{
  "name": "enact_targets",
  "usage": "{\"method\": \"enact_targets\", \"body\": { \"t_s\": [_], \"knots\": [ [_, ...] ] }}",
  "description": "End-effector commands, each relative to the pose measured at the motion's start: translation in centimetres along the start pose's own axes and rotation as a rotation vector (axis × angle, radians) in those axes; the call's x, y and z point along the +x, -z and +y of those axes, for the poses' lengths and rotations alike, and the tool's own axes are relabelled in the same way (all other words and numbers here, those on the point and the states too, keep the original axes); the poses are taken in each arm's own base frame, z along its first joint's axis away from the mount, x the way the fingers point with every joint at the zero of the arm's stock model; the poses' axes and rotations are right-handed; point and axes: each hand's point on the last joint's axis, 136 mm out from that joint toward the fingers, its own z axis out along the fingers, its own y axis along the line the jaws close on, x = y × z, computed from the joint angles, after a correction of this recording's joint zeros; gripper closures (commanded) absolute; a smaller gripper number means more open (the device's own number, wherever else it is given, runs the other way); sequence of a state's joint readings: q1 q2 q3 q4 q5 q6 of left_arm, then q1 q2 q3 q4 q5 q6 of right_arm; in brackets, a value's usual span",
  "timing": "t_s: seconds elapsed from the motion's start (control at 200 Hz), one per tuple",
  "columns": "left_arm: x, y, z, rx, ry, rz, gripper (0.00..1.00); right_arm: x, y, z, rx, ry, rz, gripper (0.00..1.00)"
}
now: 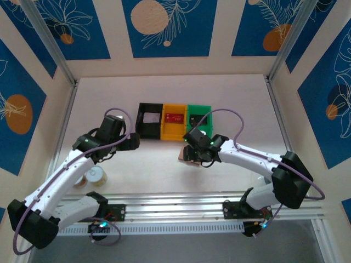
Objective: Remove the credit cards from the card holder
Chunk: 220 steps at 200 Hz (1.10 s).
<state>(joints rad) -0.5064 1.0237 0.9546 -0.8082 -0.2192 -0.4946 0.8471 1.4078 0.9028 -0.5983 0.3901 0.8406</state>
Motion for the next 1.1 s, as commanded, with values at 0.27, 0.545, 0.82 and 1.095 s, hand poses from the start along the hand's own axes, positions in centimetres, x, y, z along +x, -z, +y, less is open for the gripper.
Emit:
{"method": "enact_targets", "body": {
  "t_s": [0.27,0.545,0.82,1.095],
  "knots": [
    [0.6,-0.2,0.8,-0.047,-0.025,0.021,0.0,-0.5,-2.2,-0.2,0.055,-0.022,0.042,0.45],
    [0.6,-0.1,0.7,-0.037,-0.018,0.015,0.0,-0.8,-3.2,0.0,0.078,-0.023,0.063,0.48],
    [0.8,-0.2,0.6,-0.031,-0.013,0.02,0.0,-0.8,-4.0,-0.2,0.115,-0.028,0.084,0.53],
    [1.2,-0.6,0.5,-0.025,-0.007,0.036,0.0,-0.1,-4.8,-0.9,0.163,-0.053,0.107,0.58]
  ]
}}
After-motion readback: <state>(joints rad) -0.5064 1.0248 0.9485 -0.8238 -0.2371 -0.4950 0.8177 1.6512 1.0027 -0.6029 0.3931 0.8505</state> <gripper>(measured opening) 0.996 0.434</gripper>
